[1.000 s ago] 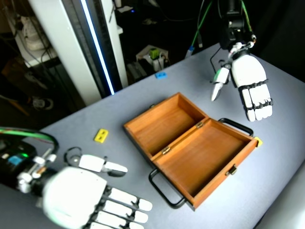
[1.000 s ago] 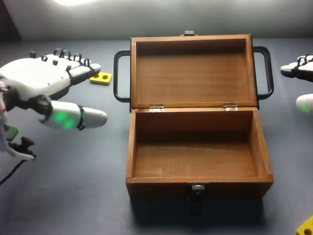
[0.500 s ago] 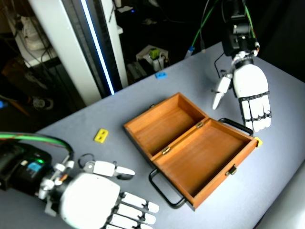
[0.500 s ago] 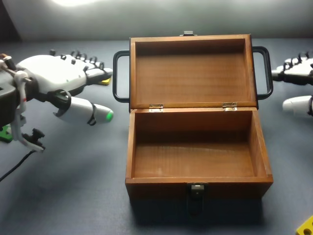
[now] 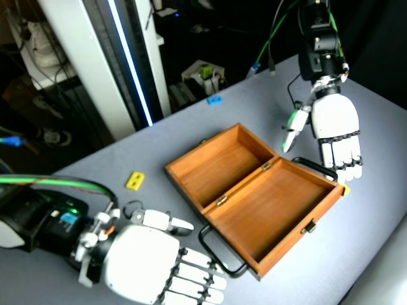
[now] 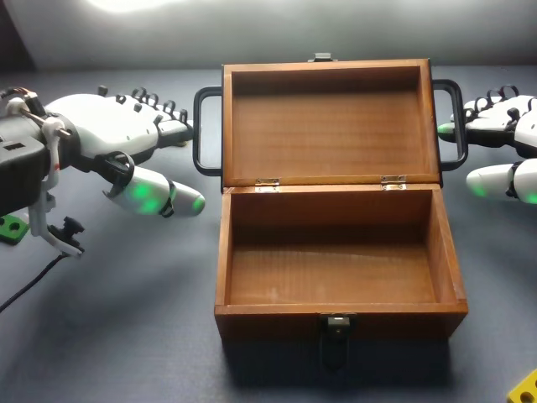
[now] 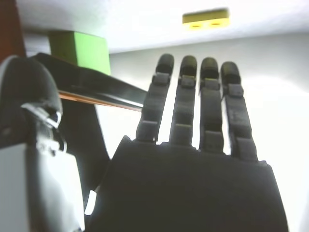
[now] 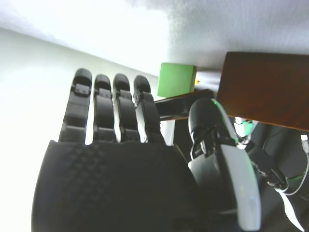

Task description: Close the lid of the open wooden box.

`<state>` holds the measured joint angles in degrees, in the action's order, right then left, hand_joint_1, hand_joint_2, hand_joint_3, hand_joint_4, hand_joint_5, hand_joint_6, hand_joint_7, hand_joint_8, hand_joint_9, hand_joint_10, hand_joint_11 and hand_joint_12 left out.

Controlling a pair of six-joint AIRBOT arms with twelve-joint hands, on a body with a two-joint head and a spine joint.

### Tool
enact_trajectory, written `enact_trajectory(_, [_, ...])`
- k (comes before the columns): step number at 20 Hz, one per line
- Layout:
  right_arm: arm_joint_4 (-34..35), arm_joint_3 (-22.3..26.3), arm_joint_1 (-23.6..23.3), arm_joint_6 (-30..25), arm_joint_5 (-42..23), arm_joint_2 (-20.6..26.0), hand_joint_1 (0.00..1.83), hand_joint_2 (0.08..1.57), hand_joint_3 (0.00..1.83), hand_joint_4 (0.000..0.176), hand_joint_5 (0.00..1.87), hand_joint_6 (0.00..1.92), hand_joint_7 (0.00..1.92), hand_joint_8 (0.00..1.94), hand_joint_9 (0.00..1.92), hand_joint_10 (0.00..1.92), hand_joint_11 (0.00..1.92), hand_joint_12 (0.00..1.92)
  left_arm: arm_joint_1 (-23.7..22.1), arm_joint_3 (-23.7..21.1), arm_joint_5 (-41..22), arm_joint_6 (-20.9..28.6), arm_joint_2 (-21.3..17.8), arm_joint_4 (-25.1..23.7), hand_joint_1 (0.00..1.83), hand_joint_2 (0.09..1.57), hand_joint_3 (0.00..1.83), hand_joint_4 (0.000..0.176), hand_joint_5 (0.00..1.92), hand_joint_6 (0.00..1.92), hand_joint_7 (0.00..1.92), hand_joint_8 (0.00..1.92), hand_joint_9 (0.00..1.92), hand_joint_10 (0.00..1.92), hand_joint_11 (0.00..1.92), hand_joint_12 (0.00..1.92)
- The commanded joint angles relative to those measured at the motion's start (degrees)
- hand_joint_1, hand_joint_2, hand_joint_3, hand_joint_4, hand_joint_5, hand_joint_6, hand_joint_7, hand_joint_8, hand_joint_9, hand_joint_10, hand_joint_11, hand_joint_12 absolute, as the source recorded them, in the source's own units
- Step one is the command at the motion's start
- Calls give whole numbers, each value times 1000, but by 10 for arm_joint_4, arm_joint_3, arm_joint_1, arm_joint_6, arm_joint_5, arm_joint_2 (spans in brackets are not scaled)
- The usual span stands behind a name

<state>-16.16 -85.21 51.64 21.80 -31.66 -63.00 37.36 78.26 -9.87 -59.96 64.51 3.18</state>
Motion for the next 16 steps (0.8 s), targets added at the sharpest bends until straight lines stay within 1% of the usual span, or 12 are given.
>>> enact_trajectory(1, [13,0,-9,-4,-59,1,0,1442,21,0,182,15,72,8,0,0,35,15,-7,-5,-64,1,-1,-1,30,1186,16,0,0,0,0,0,0,0,1,0])
enact_trajectory(2, [11,1,-10,-4,-61,1,0,1444,16,0,173,7,60,1,0,0,23,10,-7,-10,-70,1,-4,-1,93,1225,21,0,0,0,0,0,0,0,0,0])
enact_trajectory(4, [11,3,-11,-4,-65,1,0,1445,14,0,159,1,45,0,0,0,5,2,-7,-21,-78,1,-9,-9,68,1238,20,0,0,0,0,0,0,0,0,0])
enact_trajectory(5, [11,4,-11,-5,-65,1,0,1432,6,0,160,1,50,3,0,0,19,8,-6,-25,-82,1,-11,-11,2,1228,10,0,0,0,0,0,0,0,16,7])
enact_trajectory(9, [11,6,-11,-8,-70,2,0,1432,4,0,162,4,49,3,0,0,22,9,-4,-37,-97,1,-18,-12,0,1207,0,0,0,0,0,0,9,3,35,14])
enact_trajectory(14, [9,18,-11,-13,-83,13,0,1398,0,0,145,0,38,0,0,0,11,5,7,-64,-140,11,-39,-12,0,1205,0,0,9,3,23,8,18,6,40,14])
enact_trajectory(16, [7,19,-11,-15,-85,14,0,1377,0,0,140,0,36,0,0,0,10,4,18,-75,-169,32,-51,-13,0,1217,3,0,0,0,2,0,7,0,35,11])
